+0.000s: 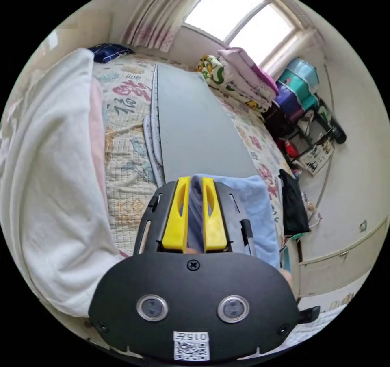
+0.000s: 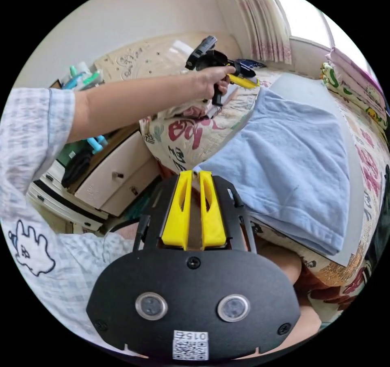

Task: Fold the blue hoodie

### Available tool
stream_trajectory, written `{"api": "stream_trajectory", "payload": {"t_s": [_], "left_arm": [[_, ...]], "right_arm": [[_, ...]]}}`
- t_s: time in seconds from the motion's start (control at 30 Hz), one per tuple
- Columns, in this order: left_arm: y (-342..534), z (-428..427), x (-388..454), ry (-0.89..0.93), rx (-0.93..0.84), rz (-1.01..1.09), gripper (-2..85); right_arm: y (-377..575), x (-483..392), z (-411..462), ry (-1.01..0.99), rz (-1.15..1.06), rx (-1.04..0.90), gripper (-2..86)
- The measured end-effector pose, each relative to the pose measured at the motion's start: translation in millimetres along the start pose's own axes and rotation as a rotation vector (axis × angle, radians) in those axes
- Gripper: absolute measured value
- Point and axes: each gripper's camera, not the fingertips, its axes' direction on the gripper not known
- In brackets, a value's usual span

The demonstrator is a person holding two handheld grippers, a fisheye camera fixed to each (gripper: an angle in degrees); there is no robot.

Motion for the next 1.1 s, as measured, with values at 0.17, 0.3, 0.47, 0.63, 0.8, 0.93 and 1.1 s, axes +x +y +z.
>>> {"api": "stream_trajectory", "payload": {"t_s": [0.17, 0.3, 0.47, 0.63, 0.8, 0.93, 1.1], "left_arm": [[17.2, -5.8, -4.8, 0.052, 0.104, 0.007, 8.1], [16.3, 36.4, 5.8, -0.015, -0.013, 0.057, 12.0], [20.5, 80.1, 5.5, -0.059, -0.087, 0.077, 7.3], [11.9, 70.4, 6.8, -0.043, -0.069, 0.101, 3.3], [12.9, 72.8, 18.5, -0.154, -0.015, 0.170, 3.0], [22.6, 115.9, -0.1, -0.222, -0.084, 0.117, 5.3], [31.9, 114.4, -26.7, -0.138, -0.077, 0.094, 9.1]], "right_arm": [[13.2, -28.1, 13.0, -0.010, -0.069, 0.054, 6.0], [10.2, -18.5, 48.8, 0.138, -0.051, 0.028, 8.7], [3.0, 3.2, 120.1, 0.099, 0.003, -0.122, 7.9], [-21.6, -0.9, 143.9, 0.067, -0.011, -0.163, 1.4], [-59.0, 1.1, 136.1, -0.119, 0.017, -0.035, 0.3], [-98.0, -3.5, 167.2, -0.038, -0.057, -0.142, 0.5], [-120.2, 43.5, 121.6, -0.170, -0.020, -0.053, 2.5]]}}
